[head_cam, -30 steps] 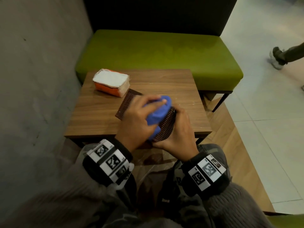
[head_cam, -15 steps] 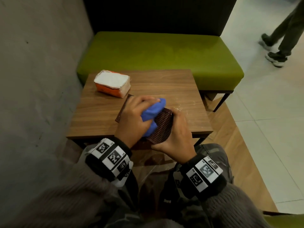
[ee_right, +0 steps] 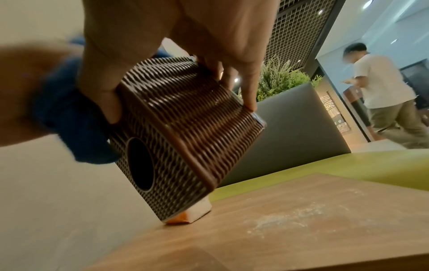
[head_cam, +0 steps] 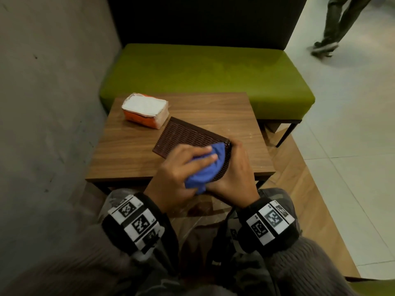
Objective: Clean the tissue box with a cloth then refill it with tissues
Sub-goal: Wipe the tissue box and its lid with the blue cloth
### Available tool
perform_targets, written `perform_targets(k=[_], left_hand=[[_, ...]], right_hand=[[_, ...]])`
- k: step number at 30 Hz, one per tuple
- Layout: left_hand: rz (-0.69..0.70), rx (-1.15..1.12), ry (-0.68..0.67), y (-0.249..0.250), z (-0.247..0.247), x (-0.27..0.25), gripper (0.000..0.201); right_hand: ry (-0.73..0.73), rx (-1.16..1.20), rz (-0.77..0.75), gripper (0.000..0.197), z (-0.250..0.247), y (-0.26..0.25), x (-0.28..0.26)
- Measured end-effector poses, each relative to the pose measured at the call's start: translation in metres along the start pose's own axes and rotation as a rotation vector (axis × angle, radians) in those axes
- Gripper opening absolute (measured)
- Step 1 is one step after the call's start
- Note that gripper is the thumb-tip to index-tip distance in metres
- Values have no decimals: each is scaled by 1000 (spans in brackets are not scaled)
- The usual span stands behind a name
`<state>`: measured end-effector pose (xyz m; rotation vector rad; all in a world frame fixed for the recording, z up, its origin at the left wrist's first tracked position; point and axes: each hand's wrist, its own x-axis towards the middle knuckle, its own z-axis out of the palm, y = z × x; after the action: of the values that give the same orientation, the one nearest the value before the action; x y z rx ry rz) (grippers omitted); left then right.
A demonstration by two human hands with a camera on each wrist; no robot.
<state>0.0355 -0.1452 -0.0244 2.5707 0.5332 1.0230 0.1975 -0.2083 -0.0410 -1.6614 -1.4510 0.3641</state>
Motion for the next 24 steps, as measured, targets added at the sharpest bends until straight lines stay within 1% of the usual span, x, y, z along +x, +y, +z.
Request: perform_targets(k=[1,2,3,4,5,6,7,8,10,11,12,13,15,16,17,18,20,22,23,24], left_hand=[[80,3,-66,-3,-2,-6,47],[91,5,-88,-10,-6,-8,47],[16,0,-52,-20,-8,-7,46],[-122,-17,38,-31,-10,-5,44],[-263,-43,156,-39,-13,-2,43],[-359,-70,240,-43,-14,-1,42],[-379,-75,273,-40,-14,-2,41],[-331,-68,241,-33,-13,-4,40],[-149,-43,98,-19,-8,-15,38],[-98,-26,61,-20,-9,-19,37],[-126,-23,71,-25,-10,-20,36],[-234,-43,136,-34,-12,-19,37],[-490,-142,340,-51,-15,-13,30],[-561,-174,394,-55,-16,-9,24],[-587,-162,408,-56,-16,-3,19],[-586,-141,395,-56,-15,3,15],[-623,-169,392,-60,-16,17,9],[-698,-223,409,-66,-18,31,18],[-696,-225,412,-66,-17,35,20],[-647,-193,389,-60,-14,37,17]], right_hand=[[5,13,0,107,-3,2,-1],[-2,6,-8,109,-4,3,-2],[-20,-12,-21,109,-5,4,-3],[-38,-28,-32,109,-6,5,-6],[-41,-37,-38,108,-5,6,-7],[-34,-38,-43,107,-5,6,-8],[-29,-34,-42,107,-5,7,-8],[-24,-26,-35,108,-6,7,-7],[-14,-11,-13,110,-7,7,-6],[-18,-5,-8,110,-7,7,-6],[-30,-6,-8,110,-8,8,-7],[-42,-11,-6,110,-8,8,-9],[-55,-1,5,108,-8,7,-12],[-52,11,15,107,-8,6,-13],[-44,17,20,107,-9,5,-13],[-33,18,20,108,-9,5,-11],[-27,12,6,109,-10,6,-6],[-38,0,-1,109,-11,5,-2],[-40,1,1,110,-11,4,-2],[-38,-2,3,110,-10,6,-2]])
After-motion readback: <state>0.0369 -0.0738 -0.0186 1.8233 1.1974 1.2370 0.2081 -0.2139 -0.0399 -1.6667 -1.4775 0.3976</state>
